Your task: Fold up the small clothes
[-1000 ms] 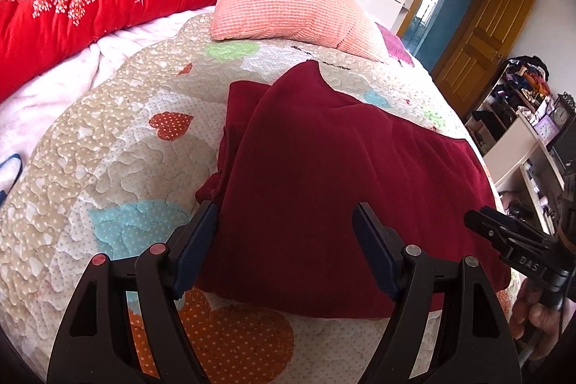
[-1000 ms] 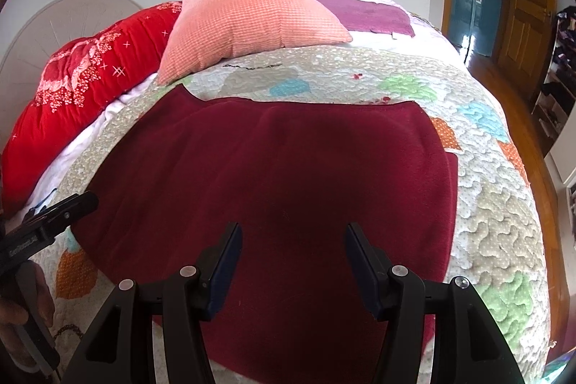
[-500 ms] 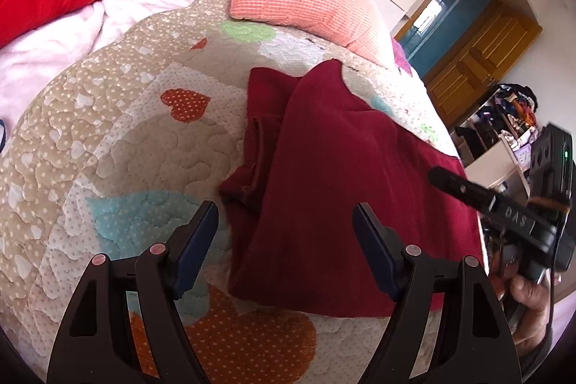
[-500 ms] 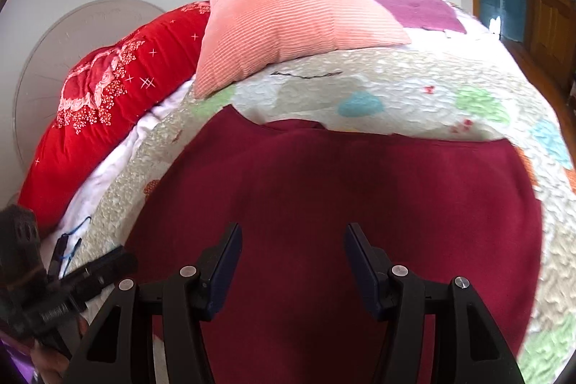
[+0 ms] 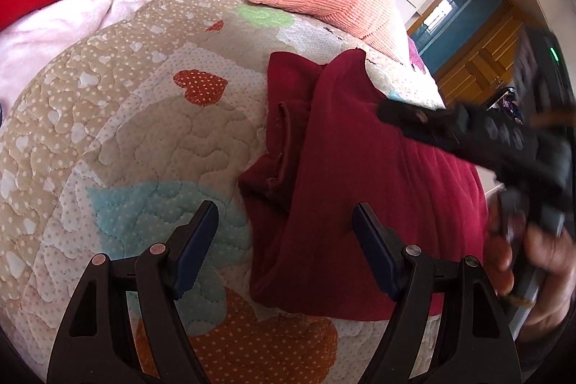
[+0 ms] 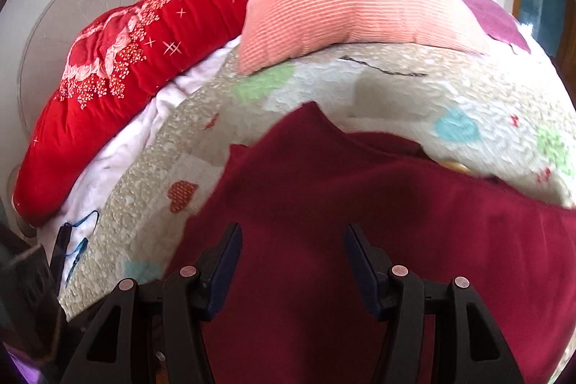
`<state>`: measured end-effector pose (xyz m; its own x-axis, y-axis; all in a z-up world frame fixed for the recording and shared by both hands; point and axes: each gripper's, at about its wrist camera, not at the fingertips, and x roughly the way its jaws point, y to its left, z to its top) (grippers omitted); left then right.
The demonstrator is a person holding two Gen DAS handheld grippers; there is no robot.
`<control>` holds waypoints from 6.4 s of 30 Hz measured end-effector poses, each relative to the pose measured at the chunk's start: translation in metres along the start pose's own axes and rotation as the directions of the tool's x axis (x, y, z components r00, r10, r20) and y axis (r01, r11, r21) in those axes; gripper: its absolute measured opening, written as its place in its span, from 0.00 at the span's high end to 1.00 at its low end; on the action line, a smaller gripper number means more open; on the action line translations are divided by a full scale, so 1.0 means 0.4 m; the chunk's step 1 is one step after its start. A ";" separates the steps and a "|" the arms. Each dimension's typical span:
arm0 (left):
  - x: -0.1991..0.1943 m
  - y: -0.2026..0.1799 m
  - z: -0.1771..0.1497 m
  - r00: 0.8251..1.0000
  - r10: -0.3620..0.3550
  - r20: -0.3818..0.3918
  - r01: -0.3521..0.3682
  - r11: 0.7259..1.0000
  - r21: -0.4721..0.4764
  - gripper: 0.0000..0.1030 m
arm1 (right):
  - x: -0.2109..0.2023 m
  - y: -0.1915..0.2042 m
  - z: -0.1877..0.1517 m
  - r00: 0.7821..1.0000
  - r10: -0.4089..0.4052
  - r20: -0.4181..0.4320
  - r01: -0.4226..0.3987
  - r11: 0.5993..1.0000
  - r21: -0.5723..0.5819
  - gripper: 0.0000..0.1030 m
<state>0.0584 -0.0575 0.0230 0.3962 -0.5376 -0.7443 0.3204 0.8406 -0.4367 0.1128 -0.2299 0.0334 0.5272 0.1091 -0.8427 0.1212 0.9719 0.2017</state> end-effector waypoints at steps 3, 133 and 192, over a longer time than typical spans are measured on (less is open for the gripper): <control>0.001 0.002 -0.001 1.000 -0.004 0.000 0.004 1.000 -0.003 0.25 | 0.053 0.017 0.040 0.999 0.008 -0.050 -0.006 1.000 0.021 0.42; -0.111 -0.327 -0.445 0.963 -0.164 -0.213 0.180 0.982 0.057 0.44 | -0.435 -0.342 -0.443 0.993 -0.039 0.109 0.005 0.956 0.294 0.72; 0.005 -0.347 -0.206 0.989 -0.078 -0.127 0.092 0.990 0.111 0.42 | -0.388 -0.493 -0.371 0.971 -0.128 0.201 0.039 0.918 0.395 0.50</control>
<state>-0.0561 -0.1698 0.0403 0.2575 -0.5887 -0.7663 0.4488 0.7751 -0.4446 -0.1178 -0.4075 0.0504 0.6656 -0.0604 -0.7439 0.4640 0.8142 0.3490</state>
